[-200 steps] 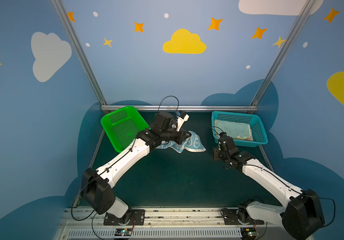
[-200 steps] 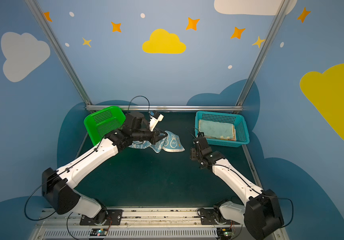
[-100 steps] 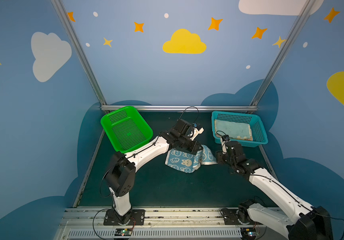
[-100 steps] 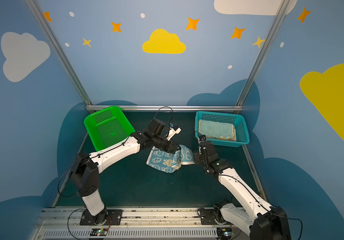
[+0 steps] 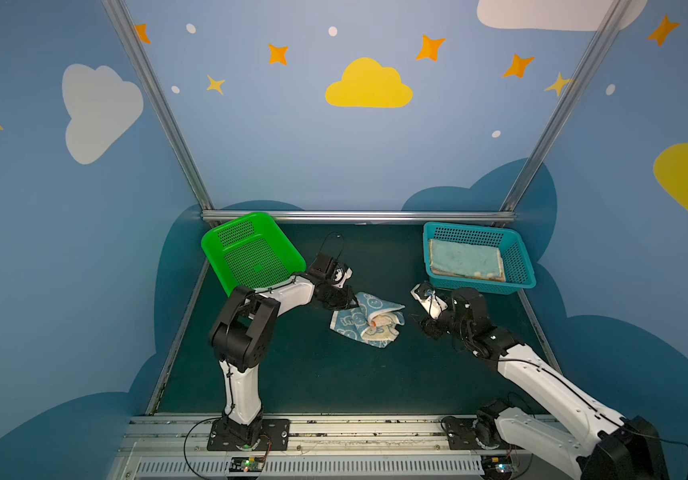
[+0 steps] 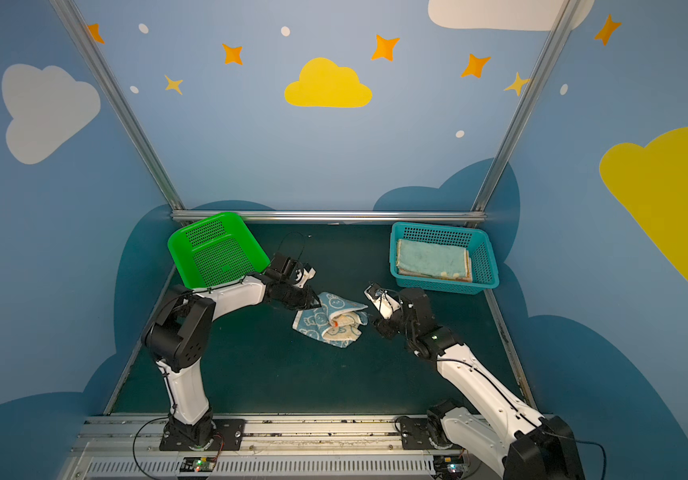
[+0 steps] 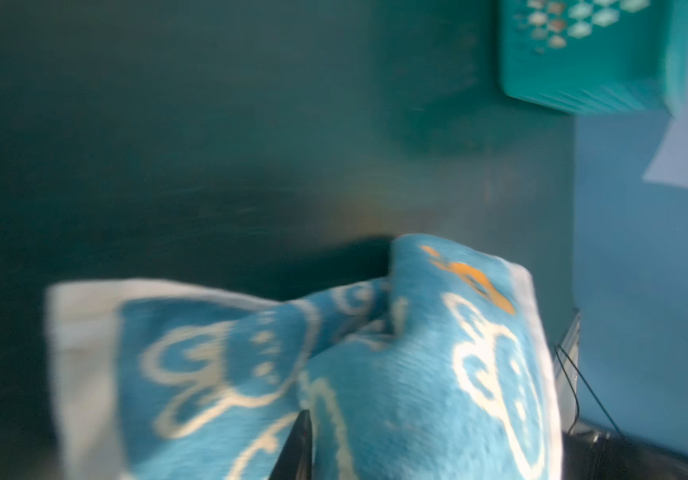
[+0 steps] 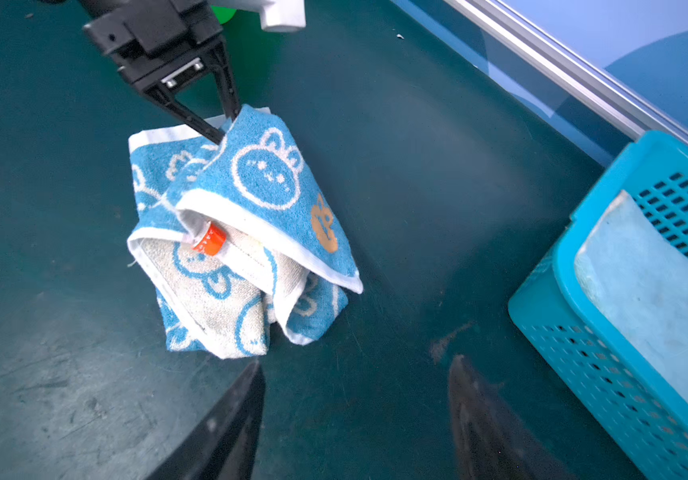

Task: Fold and stack the towels

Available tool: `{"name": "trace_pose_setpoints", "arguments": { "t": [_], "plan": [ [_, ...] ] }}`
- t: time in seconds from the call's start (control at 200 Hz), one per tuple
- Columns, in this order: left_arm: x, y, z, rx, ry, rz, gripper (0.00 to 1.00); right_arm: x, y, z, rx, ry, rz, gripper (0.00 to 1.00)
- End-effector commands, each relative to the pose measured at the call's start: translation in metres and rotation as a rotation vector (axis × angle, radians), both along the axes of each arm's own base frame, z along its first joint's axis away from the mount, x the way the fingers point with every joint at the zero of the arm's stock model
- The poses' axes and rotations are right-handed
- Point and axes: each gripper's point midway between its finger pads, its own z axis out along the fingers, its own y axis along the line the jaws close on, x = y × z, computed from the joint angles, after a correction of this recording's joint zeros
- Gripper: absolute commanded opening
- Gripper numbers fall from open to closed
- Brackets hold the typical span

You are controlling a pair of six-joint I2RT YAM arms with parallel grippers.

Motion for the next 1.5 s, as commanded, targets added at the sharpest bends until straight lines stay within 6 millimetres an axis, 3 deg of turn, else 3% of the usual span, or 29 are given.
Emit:
{"name": "trace_pose_setpoints", "arguments": {
  "t": [0.0, 0.075, 0.13, 0.165, 0.18, 0.32, 0.516, 0.786, 1.492],
  "plan": [
    [0.010, 0.006, -0.004, 0.008, -0.012, 0.042, 0.39, -0.002, 0.012, -0.003, -0.073, 0.004, 0.129, 0.66],
    [0.008, 0.009, -0.011, 0.019, -0.005, 0.043, 0.55, 0.007, 0.009, -0.007, -0.129, 0.012, 0.114, 0.65],
    [0.007, 0.011, -0.015, 0.026, -0.003, 0.046, 0.75, 0.014, 0.005, -0.011, -0.171, 0.019, 0.097, 0.64],
    [0.006, 0.011, -0.015, 0.023, -0.006, 0.047, 0.97, 0.017, 0.004, -0.015, -0.198, 0.019, 0.101, 0.64],
    [0.006, 0.011, -0.016, 0.021, -0.006, 0.047, 1.00, 0.019, 0.004, -0.016, -0.211, 0.019, 0.103, 0.64],
    [0.005, 0.011, -0.006, -0.008, -0.047, 0.055, 1.00, 0.034, -0.004, -0.032, -0.313, 0.027, 0.077, 0.61],
    [0.006, 0.024, 0.021, 0.030, -0.151, 0.093, 1.00, 0.036, -0.008, -0.064, -0.426, 0.066, 0.141, 0.57],
    [0.010, 0.052, 0.042, 0.112, -0.228, 0.163, 1.00, 0.034, 0.012, -0.075, -0.376, 0.075, 0.246, 0.52],
    [0.003, 0.069, 0.046, 0.134, -0.242, 0.194, 1.00, 0.046, 0.040, -0.099, -0.434, 0.104, 0.351, 0.48]
  ]
}}
